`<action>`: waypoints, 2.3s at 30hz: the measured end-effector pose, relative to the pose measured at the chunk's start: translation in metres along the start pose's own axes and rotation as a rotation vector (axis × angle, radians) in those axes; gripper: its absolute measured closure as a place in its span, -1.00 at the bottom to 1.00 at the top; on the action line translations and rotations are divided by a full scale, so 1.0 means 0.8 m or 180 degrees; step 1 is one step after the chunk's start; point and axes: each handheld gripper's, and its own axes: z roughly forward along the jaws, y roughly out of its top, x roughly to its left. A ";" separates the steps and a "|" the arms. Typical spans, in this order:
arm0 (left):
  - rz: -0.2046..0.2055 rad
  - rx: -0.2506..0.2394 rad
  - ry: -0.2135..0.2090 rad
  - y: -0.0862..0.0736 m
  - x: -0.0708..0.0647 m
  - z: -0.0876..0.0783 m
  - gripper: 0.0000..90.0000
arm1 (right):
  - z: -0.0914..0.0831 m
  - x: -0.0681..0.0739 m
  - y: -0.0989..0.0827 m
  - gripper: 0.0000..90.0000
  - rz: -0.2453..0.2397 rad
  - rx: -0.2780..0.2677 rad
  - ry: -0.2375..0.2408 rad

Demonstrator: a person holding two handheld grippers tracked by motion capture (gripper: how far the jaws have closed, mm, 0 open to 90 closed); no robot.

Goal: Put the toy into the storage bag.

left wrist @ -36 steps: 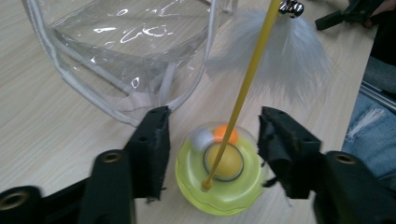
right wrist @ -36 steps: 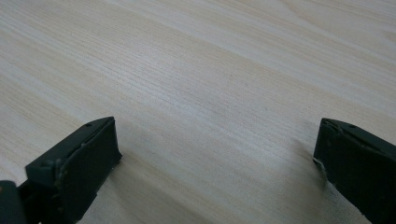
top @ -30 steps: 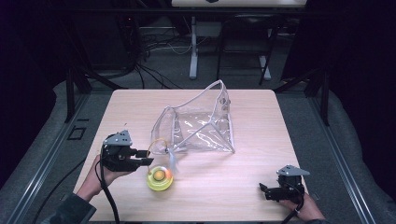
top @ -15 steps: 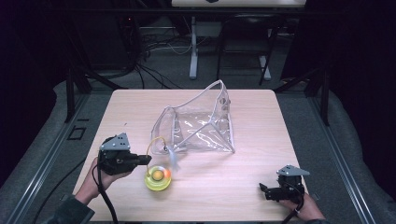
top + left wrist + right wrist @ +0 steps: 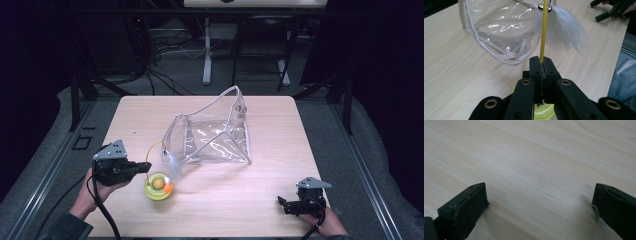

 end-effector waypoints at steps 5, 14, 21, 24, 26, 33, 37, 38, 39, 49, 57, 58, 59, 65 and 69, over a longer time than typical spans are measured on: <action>-0.0041 -0.0010 0.0087 -0.004 0.007 -0.008 0.97 | 0.000 0.000 0.000 -1.00 0.0000 0.0000 0.0001; -0.0139 -0.0003 0.0266 -0.014 0.023 -0.024 0.97 | 0.000 0.000 0.000 -1.00 -0.0012 0.0014 -0.0002; -0.0219 -0.0033 0.0396 -0.020 0.035 -0.037 0.97 | 0.000 0.000 0.000 -1.00 0.0003 0.0008 0.0000; -0.0258 -0.0048 0.0456 -0.022 0.042 -0.043 0.97 | 0.000 0.000 0.000 -1.00 0.0000 0.0000 0.0001; -0.0274 -0.0040 0.0498 -0.023 0.047 -0.046 0.97 | 0.000 0.000 0.000 -1.00 -0.0012 0.0015 -0.0002; -0.0352 -0.0049 0.0663 -0.025 0.063 -0.050 0.97 | 0.000 0.000 0.000 -1.00 0.0000 0.0000 0.0000; -0.0393 -0.0068 0.0741 -0.024 0.072 -0.053 0.97 | 0.000 0.000 0.000 -1.00 -0.0007 0.0007 0.0001; -0.0399 -0.0068 0.0758 -0.024 0.074 -0.053 0.97 | 0.000 0.000 0.000 -1.00 -0.0012 0.0015 -0.0002; -0.0399 -0.0068 0.0758 -0.024 0.074 -0.053 0.97 | 0.000 0.000 0.000 -1.00 -0.0012 0.0012 -0.0001; -0.0478 -0.0049 0.0922 -0.016 0.095 -0.053 0.97 | 0.000 0.000 0.000 -1.00 0.0003 0.0006 0.0001; -0.0499 -0.0052 0.0981 -0.009 0.106 -0.051 0.97 | 0.000 0.000 0.000 -1.00 0.0001 -0.0001 0.0001; -0.0500 -0.0050 0.0987 -0.006 0.109 -0.051 0.97 | 0.000 0.000 0.000 -1.00 0.0004 0.0008 0.0001; -0.0509 -0.0060 0.0996 -0.005 0.110 -0.050 0.97 | 0.000 0.000 0.000 -1.00 0.0003 0.0006 0.0001; -0.0509 -0.0067 0.1022 0.002 0.117 -0.050 0.97 | 0.000 0.000 0.000 -1.00 0.0003 0.0005 0.0002; -0.0511 -0.0075 0.1026 0.009 0.121 -0.050 0.97 | 0.000 0.000 0.000 -1.00 0.0004 0.0004 0.0003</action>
